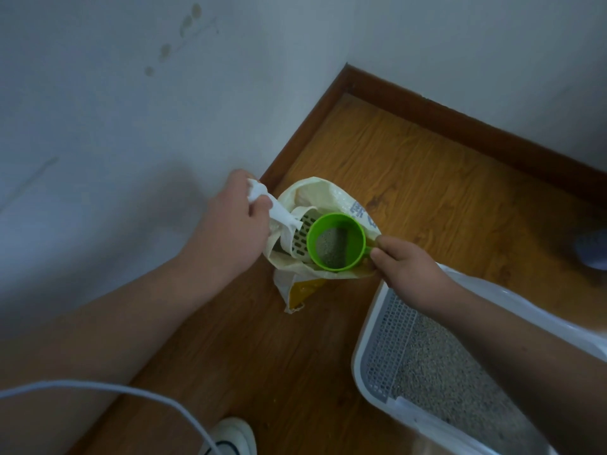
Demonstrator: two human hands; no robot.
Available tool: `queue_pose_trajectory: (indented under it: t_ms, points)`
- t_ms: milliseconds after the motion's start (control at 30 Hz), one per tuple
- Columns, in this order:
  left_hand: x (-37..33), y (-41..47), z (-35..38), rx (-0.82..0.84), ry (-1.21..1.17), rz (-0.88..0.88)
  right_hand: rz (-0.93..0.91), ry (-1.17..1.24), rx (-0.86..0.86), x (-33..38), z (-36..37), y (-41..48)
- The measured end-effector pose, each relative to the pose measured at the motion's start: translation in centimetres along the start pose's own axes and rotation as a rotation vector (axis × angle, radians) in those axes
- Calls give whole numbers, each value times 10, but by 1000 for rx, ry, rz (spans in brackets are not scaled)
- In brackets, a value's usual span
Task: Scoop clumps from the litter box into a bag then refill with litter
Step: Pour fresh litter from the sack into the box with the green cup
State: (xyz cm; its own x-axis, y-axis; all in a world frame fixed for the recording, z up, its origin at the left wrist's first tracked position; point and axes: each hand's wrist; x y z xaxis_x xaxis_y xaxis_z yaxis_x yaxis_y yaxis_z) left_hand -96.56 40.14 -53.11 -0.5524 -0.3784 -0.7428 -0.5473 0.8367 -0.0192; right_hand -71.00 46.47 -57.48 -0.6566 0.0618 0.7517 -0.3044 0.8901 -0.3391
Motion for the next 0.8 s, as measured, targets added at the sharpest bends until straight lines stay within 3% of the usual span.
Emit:
queue_pose_trajectory:
  t_ms: [133, 367, 667, 800]
  points:
    - [0, 5, -2, 17, 17, -1, -48, 119, 11, -8, -5, -5]
    - [1, -7, 15, 115, 113, 143, -124, 327, 16, -7, -28, -21]
    - [-25, -28, 52, 204, 233, 416, -85, 376, -108, -48, -62, -50]
    - [-34, -25, 73, 214, 217, 424, -31, 338, -170, -71, -83, -69]
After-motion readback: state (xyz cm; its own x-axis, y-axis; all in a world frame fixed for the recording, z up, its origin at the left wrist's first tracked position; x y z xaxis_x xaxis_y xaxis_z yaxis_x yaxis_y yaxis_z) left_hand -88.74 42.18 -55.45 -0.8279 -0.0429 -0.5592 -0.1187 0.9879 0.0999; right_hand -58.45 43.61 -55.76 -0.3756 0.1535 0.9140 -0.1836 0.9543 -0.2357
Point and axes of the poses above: each hand's wrist, its own y-axis towards the middle knuckle, its own z-axis out of the palm, x = y × z, and after that the axes turned 10 degrees about -x, right-handed
